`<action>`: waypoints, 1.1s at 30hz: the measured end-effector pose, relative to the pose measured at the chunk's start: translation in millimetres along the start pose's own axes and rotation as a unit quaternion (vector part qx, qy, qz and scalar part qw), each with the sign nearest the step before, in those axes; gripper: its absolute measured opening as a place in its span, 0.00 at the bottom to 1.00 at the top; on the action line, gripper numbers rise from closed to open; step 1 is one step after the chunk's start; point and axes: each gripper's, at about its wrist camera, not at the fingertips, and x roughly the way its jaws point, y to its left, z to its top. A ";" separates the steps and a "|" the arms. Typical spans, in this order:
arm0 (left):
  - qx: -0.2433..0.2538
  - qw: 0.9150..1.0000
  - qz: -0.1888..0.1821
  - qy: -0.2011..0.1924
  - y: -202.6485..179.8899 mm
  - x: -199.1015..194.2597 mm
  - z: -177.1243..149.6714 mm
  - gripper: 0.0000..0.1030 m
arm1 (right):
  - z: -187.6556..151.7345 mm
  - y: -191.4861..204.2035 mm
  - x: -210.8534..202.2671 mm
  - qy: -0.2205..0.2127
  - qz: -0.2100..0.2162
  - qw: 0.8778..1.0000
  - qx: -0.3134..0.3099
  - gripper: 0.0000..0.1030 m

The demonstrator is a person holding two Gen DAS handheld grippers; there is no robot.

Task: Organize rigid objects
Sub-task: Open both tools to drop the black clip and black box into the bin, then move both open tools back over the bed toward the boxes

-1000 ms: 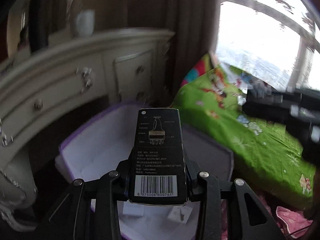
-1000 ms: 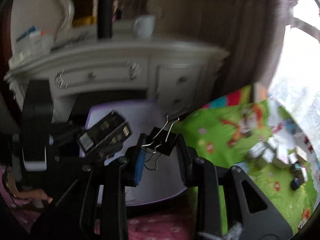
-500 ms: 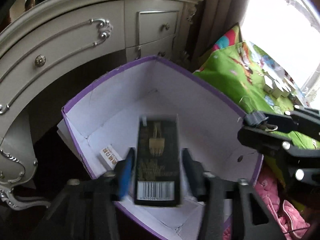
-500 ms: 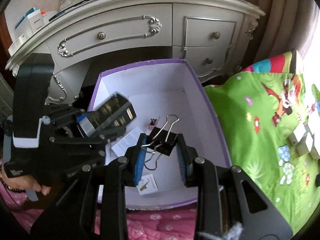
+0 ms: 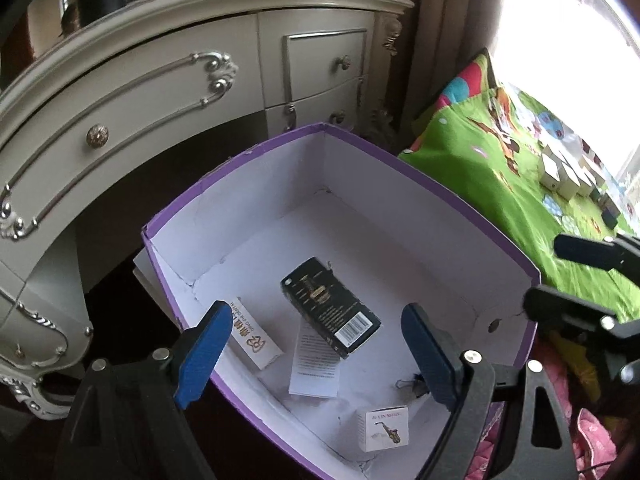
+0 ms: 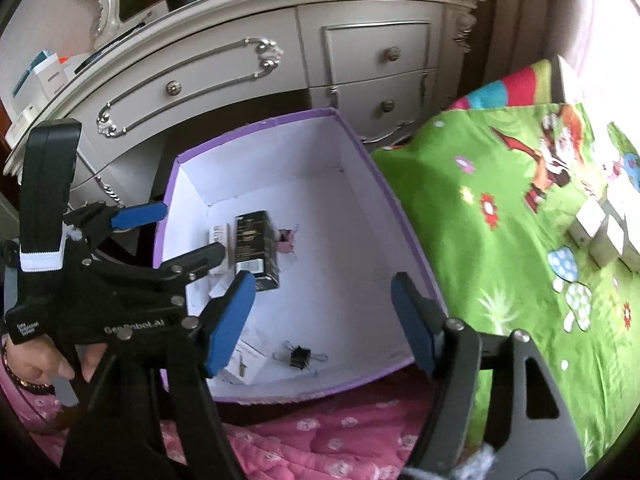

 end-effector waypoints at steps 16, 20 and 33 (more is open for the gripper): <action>0.176 0.973 -0.147 0.022 -222.9 51.4 38.2 0.85 | -129.6 -190.3 -93.4 -0.047 -0.165 0.956 0.239 0.79; 0.177 0.965 -0.193 0.003 -290.6 67.6 61.8 0.85 | -160.7 -240.0 -113.2 -0.059 -0.190 0.931 0.307 0.79; 0.188 0.966 -0.175 -0.027 -407.7 133.0 118.8 0.54 | -182.7 -316.4 -117.1 -0.052 -0.236 0.915 0.323 0.81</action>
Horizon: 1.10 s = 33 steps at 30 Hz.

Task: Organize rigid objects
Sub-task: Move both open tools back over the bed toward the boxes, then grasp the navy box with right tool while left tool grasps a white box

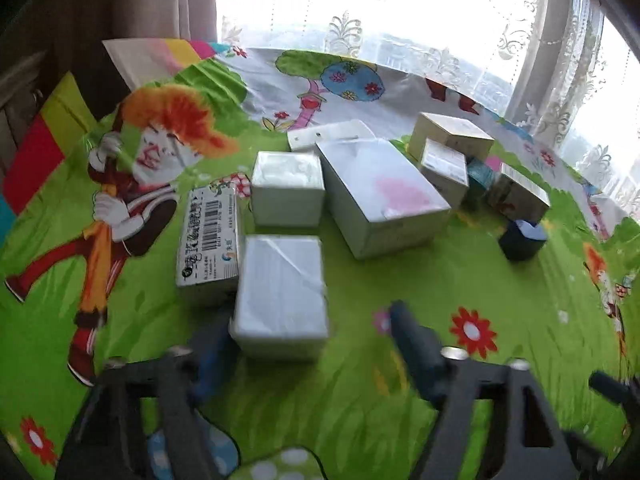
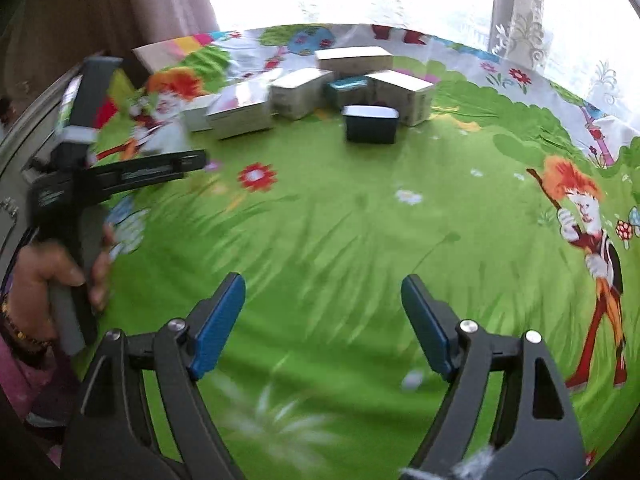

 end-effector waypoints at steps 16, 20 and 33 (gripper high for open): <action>0.018 0.999 -0.047 -0.002 3.1 -9.1 -11.7 0.37 | 128.0 -34.6 115.3 0.022 0.074 0.982 -0.173 0.89; 0.022 0.998 -0.051 -0.001 2.8 -9.0 -11.6 0.41 | 109.0 -33.2 96.4 0.004 0.094 0.978 -0.186 0.52; 0.077 0.997 -0.015 0.008 -17.1 -0.6 -12.2 0.62 | 102.0 -30.7 93.6 0.004 0.068 0.984 -0.165 0.63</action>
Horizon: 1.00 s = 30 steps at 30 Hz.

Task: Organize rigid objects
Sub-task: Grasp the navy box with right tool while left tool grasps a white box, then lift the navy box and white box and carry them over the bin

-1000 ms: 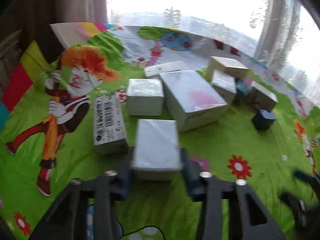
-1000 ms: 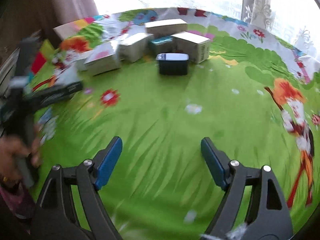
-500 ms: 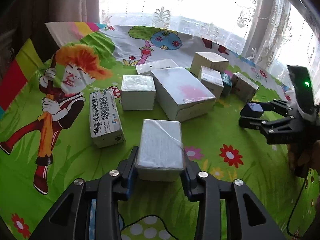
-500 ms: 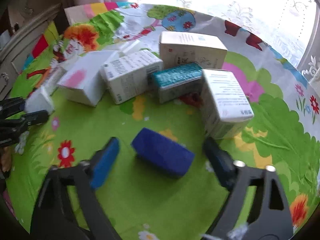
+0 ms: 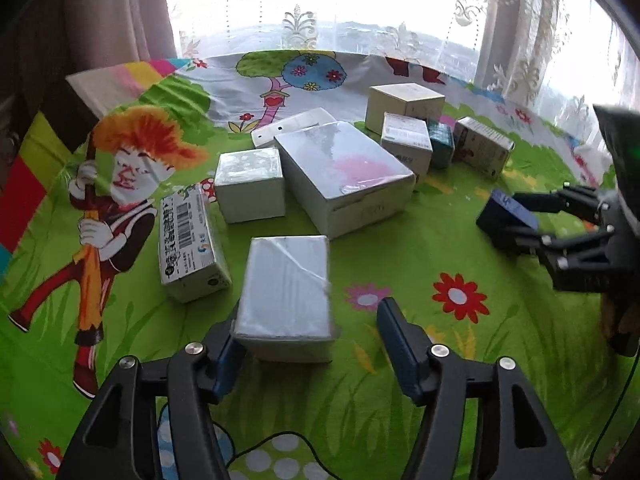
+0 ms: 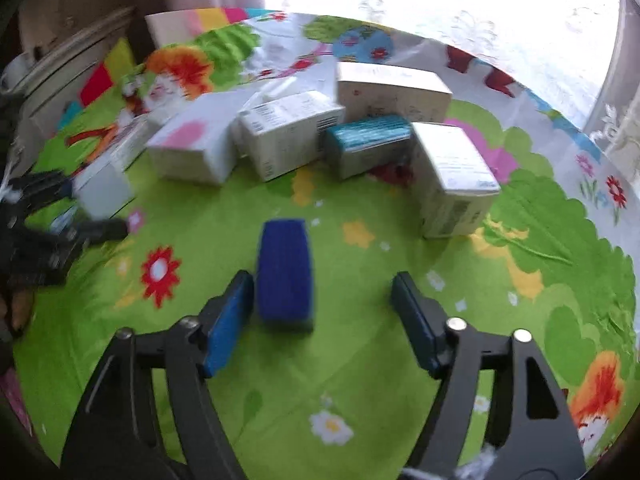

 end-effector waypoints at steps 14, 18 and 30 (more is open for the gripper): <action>0.021 1.000 0.002 -0.017 -39.6 -46.6 -45.4 0.34 | -76.3 55.7 -83.8 -0.058 -0.075 0.988 0.120 0.30; 0.031 0.999 -0.008 -0.033 -66.9 -68.0 -62.4 0.34 | -105.1 62.1 -124.2 -0.110 -0.126 0.973 0.157 0.30; 0.077 0.961 0.012 -0.264 -116.4 -193.2 -69.4 0.34 | -159.8 82.9 -242.8 -0.317 -0.256 0.885 0.225 0.30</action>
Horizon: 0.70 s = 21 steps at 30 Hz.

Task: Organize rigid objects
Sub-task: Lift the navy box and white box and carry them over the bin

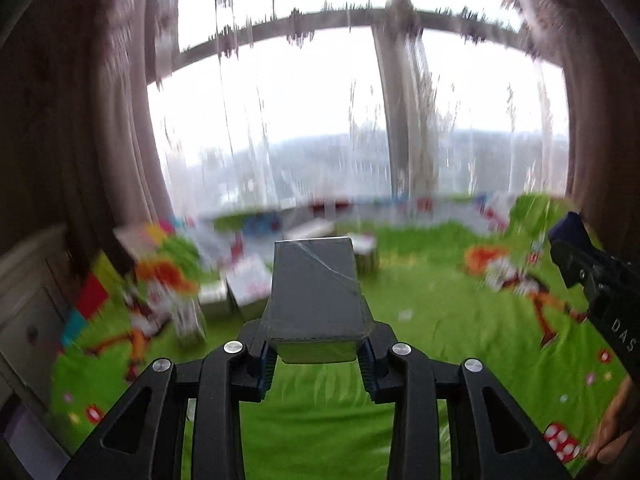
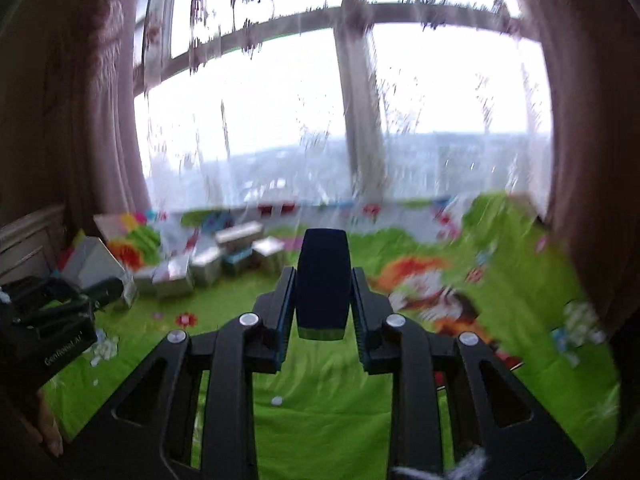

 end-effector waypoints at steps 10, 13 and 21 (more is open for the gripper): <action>-0.015 0.997 0.008 -0.079 10.1 -52.3 23.5 0.34 | 26.6 25.1 -52.0 -0.080 0.011 0.996 -0.039 0.30; -0.017 0.994 0.017 -0.102 14.8 -66.7 23.8 0.34 | 33.5 34.7 -69.6 -0.107 0.013 0.993 -0.051 0.30; -0.031 0.975 0.042 -0.214 40.2 -125.9 25.8 0.34 | 47.1 71.8 -105.7 -0.174 0.032 0.978 -0.107 0.30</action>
